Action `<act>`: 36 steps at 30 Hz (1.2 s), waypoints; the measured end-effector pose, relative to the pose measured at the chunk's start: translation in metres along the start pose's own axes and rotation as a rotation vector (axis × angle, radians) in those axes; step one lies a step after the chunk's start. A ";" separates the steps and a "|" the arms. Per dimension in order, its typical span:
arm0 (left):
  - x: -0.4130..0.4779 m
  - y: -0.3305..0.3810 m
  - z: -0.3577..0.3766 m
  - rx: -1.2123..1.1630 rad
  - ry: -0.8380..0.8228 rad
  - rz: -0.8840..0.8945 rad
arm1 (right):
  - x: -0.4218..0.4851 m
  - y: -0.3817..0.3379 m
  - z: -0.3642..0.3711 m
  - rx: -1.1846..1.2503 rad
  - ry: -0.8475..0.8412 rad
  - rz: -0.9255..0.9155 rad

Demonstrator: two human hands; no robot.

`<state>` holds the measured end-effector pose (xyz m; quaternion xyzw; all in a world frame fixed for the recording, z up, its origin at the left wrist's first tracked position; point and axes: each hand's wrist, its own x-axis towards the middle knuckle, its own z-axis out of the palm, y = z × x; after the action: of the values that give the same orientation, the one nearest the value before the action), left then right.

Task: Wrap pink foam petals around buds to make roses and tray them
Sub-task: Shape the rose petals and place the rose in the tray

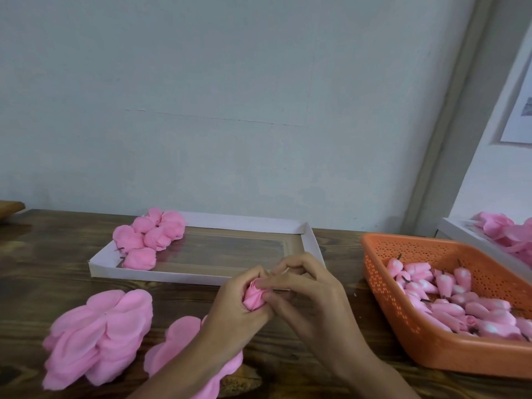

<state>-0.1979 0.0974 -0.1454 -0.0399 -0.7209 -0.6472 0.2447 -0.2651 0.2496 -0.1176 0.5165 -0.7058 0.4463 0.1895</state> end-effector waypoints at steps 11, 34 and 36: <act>0.003 0.009 0.001 -0.462 0.294 -0.258 | -0.017 -0.012 0.033 0.504 0.048 0.410; -0.005 0.026 -0.001 -0.355 0.005 -0.199 | -0.004 -0.021 0.042 1.225 -0.100 0.700; -0.004 0.025 0.002 -0.368 0.077 -0.199 | -0.007 -0.021 0.044 1.239 -0.108 0.675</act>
<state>-0.1855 0.1045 -0.1248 0.0123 -0.5812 -0.7899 0.1954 -0.2355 0.2155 -0.1367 0.3037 -0.4522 0.7738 -0.3233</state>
